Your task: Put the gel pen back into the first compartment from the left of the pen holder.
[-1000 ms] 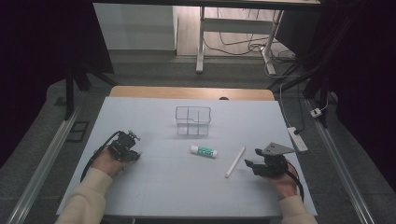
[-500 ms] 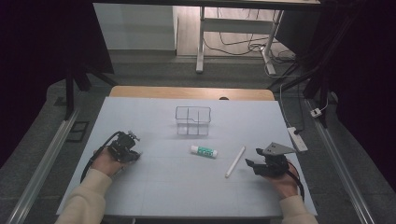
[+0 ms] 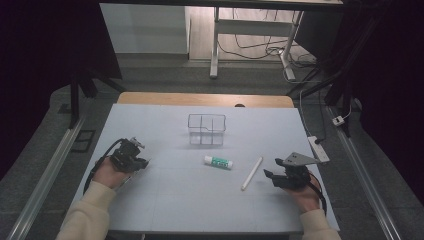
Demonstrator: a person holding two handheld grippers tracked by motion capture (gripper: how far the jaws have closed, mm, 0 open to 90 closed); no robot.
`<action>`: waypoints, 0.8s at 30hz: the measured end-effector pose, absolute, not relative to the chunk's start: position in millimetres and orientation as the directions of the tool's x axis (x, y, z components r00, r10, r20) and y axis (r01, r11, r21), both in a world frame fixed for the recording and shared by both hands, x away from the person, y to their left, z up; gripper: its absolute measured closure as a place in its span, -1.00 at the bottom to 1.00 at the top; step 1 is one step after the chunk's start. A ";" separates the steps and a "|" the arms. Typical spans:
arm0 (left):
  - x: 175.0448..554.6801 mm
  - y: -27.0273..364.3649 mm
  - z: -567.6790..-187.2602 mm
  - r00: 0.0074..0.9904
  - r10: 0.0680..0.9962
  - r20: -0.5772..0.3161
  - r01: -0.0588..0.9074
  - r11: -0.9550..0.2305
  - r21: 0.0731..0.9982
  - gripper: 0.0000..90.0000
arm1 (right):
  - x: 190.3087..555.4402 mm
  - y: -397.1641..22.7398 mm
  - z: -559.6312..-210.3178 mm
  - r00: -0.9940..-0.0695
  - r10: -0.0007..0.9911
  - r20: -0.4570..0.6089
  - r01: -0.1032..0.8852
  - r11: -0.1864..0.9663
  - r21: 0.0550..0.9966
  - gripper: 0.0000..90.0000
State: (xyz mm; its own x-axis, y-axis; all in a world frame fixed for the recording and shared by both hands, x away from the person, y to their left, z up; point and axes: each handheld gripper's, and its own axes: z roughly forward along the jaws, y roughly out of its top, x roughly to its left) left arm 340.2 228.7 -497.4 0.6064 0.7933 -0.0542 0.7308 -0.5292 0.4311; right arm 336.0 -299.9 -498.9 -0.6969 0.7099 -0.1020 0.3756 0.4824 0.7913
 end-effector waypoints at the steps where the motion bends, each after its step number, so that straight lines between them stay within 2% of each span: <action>1: 339.7 229.3 -496.1 0.607 0.793 -0.054 0.729 -0.528 0.436 0.79 | 335.9 -300.1 -498.6 -0.695 0.711 -0.104 0.376 0.483 0.791 -0.21; 24: 326.1 241.5 -463.7 0.603 0.796 -0.052 0.659 -0.460 0.595 0.79 | 336.3 -302.7 -497.7 -0.689 0.718 -0.102 0.378 0.476 0.794 -0.20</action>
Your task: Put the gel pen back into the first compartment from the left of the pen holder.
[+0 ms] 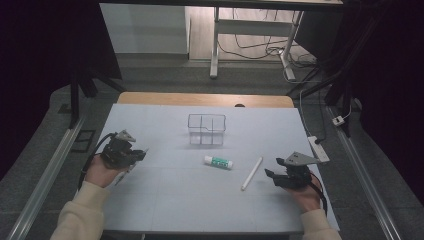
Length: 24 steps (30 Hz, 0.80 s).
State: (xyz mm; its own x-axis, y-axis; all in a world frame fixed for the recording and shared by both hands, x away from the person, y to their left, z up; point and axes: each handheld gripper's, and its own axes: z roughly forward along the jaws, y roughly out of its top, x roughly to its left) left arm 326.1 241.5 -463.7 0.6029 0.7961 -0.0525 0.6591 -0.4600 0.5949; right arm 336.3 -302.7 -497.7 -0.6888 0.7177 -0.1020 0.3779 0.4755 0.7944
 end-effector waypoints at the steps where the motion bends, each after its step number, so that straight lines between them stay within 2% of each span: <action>1: 325.6 242.1 -462.5 0.602 0.797 -0.051 0.655 -0.456 0.603 0.79 | 336.4 -302.8 -497.7 -0.689 0.718 -0.101 0.378 0.475 0.795 -0.21; 7: 322.8 245.9 -455.1 0.598 0.799 -0.059 0.625 -0.419 0.658 0.79 | 336.7 -302.9 -497.9 -0.694 0.713 -0.104 0.373 0.479 0.795 -0.21; 24: 321.6 245.9 -443.9 0.594 0.803 -0.049 0.565 -0.373 0.736 0.79 | 337.2 -303.4 -498.4 -0.694 0.712 -0.105 0.372 0.479 0.795 -0.21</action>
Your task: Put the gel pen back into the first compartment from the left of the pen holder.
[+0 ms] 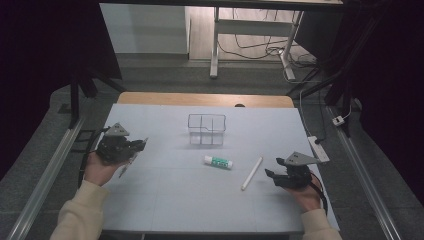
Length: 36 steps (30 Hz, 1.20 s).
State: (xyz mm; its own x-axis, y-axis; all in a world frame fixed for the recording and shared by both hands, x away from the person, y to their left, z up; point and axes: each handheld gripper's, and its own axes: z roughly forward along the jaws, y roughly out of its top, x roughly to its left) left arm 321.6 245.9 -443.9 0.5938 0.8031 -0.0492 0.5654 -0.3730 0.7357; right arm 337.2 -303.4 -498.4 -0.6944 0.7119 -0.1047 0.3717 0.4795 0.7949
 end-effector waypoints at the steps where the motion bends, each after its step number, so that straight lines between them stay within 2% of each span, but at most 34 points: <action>1: 321.6 245.7 -443.4 0.595 0.802 -0.052 0.564 -0.370 0.738 0.79 | 337.3 -303.4 -498.4 -0.694 0.712 -0.105 0.372 0.480 0.795 -0.21; 18: 327.5 240.1 -435.2 0.599 0.799 -0.061 0.528 -0.336 0.780 0.79 | 337.7 -303.6 -498.5 -0.693 0.713 -0.106 0.372 0.480 0.794 -0.21; 36: 343.7 217.5 -427.9 0.628 0.775 -0.063 0.478 -0.321 0.818 0.79 | 338.1 -306.8 -497.4 -0.688 0.718 -0.101 0.376 0.473 0.797 -0.21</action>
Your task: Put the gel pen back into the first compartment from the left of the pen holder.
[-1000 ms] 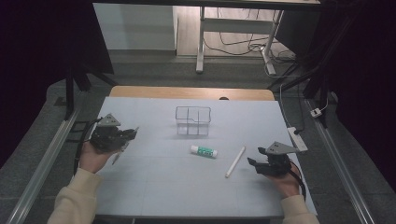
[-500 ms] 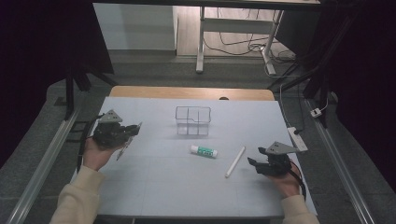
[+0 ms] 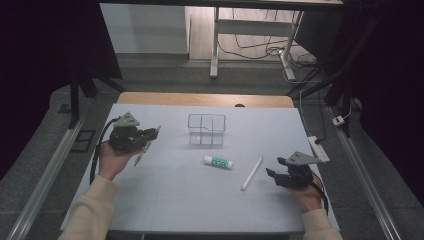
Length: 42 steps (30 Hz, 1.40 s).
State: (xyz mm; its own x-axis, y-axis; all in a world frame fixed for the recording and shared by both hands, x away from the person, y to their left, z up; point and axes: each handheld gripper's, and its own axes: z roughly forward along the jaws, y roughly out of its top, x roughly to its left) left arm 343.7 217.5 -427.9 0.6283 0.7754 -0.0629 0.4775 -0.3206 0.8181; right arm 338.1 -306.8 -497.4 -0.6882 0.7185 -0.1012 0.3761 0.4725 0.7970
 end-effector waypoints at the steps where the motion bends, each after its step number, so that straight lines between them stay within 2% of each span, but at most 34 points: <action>1: 344.2 216.4 -427.6 0.629 0.775 -0.063 0.475 -0.319 0.820 0.79 | 338.1 -307.0 -497.6 -0.688 0.719 -0.100 0.376 0.470 0.798 -0.21; 16: 354.2 210.4 -419.7 0.641 0.758 -0.120 0.432 -0.227 0.872 0.79 | 337.2 -313.6 -494.3 -0.674 0.733 -0.086 0.372 0.438 0.818 -0.21; 26: 362.9 198.1 -403.2 0.636 0.764 -0.111 0.390 -0.193 0.900 0.79 | 337.2 -319.6 -492.4 -0.670 0.739 -0.071 0.370 0.415 0.831 -0.21; 42: 379.1 190.4 -401.3 0.625 0.771 -0.123 0.360 -0.145 0.922 0.79 | 337.2 -320.3 -492.0 -0.667 0.742 -0.066 0.372 0.409 0.833 -0.20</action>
State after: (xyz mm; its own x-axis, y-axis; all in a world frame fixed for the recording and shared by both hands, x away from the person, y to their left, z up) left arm 379.1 190.4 -401.3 0.6250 0.7708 -0.1233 0.3601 -0.1445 0.9217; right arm 337.2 -320.3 -492.0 -0.6671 0.7420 -0.0661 0.3719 0.4086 0.8335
